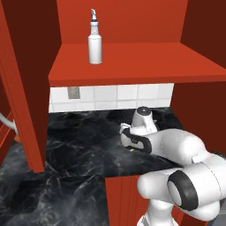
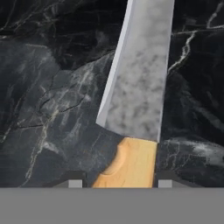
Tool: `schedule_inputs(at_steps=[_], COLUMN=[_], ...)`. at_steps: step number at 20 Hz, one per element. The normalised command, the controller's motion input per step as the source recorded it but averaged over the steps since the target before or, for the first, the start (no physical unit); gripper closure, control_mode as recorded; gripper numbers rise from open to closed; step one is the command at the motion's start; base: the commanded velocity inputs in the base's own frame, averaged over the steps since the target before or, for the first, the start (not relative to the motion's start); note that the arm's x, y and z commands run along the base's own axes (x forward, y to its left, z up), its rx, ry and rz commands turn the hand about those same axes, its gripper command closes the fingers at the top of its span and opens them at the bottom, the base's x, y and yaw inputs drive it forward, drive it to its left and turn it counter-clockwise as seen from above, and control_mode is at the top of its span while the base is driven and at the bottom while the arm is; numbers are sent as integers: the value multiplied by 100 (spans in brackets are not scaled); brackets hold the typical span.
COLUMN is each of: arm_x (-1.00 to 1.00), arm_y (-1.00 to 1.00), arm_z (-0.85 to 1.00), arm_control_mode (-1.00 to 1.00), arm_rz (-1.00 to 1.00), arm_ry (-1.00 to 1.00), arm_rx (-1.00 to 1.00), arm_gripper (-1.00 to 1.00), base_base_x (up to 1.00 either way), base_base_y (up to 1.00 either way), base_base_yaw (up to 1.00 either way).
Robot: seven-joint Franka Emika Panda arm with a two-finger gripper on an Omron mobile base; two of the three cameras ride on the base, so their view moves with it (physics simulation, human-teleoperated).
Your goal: Move the cutting board and knife to the sink. Then move spray from the cabinet to the counter.
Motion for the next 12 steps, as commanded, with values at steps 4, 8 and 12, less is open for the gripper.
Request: schedule_inputs(at_steps=[4,8,12], arm_x=[-37,-33,-36], arm_y=[-17,-3,-5], arm_z=[30,31,31], arm_control_mode=[-100,-100,-100], arm_rz=[9,3,0], arm_ry=[0,1,0], arm_rx=[4,4,6], arm_gripper=[100,100,100], base_base_x=[0,0,0], base_base_y=[0,0,0], base_base_yaw=[0,0,0])
